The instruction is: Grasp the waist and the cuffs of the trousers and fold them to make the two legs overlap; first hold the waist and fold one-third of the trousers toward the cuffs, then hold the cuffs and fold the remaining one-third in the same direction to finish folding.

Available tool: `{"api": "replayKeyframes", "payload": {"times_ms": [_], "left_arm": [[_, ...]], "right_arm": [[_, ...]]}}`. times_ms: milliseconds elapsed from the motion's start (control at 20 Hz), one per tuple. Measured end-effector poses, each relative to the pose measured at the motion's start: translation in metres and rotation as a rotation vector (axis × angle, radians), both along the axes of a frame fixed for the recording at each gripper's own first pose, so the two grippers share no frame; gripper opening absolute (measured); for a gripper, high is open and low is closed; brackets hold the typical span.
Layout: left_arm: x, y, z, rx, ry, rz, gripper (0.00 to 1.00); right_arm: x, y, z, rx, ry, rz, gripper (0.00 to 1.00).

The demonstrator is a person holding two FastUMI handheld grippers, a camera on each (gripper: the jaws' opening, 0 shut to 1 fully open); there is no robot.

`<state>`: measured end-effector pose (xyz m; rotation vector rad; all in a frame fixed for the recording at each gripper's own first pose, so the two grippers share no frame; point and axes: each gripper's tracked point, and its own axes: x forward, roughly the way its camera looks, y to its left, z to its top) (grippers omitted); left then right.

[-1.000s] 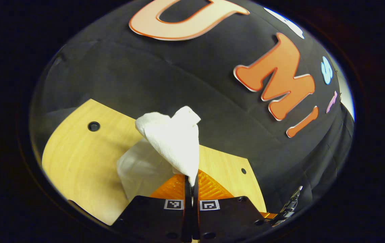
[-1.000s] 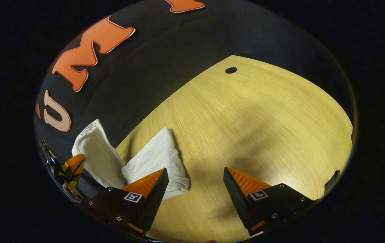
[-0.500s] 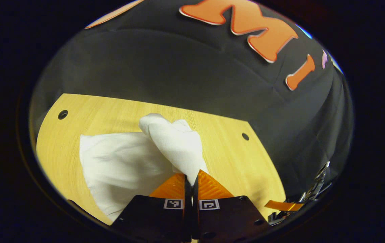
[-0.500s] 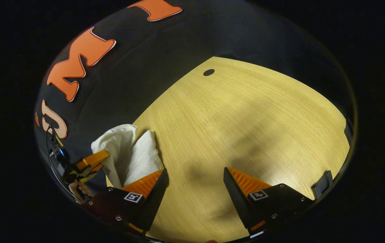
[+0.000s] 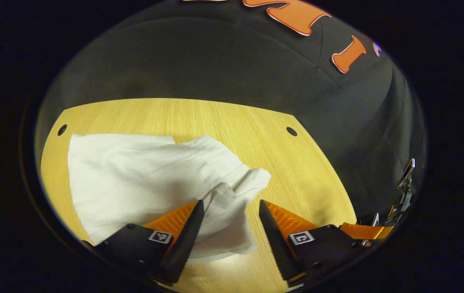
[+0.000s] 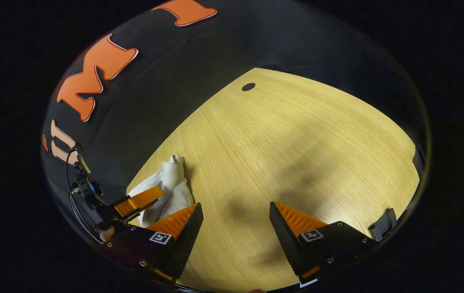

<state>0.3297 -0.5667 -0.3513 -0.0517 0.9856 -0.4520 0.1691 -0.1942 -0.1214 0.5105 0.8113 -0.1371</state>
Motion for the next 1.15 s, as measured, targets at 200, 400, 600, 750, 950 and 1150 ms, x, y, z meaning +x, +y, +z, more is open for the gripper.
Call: {"api": "replayKeyframes", "payload": {"times_ms": [200,400,600,750,950,1150], "left_arm": [[0.001,0.009,0.010,0.059,-0.061,-0.034,0.99],[-0.004,0.035,0.044,0.057,-0.140,-0.006,0.99],[0.003,0.077,0.084,0.083,-0.281,0.051,0.99],[0.006,0.110,0.106,0.108,-0.396,0.092,0.98],[0.016,0.128,0.105,0.159,-0.521,0.176,0.98],[0.023,0.124,0.106,0.101,-0.576,0.254,0.98]], "right_arm": [[0.002,0.005,0.004,-0.034,-0.008,0.030,0.98],[0.009,0.023,0.019,-0.054,-0.034,0.083,0.98],[0.025,0.043,0.041,-0.142,-0.097,0.164,0.98],[0.039,0.067,0.070,-0.199,-0.205,0.257,0.98],[0.051,0.089,0.109,-0.318,-0.337,0.347,0.99],[0.057,0.114,0.143,-0.353,-0.465,0.384,0.98]]}}
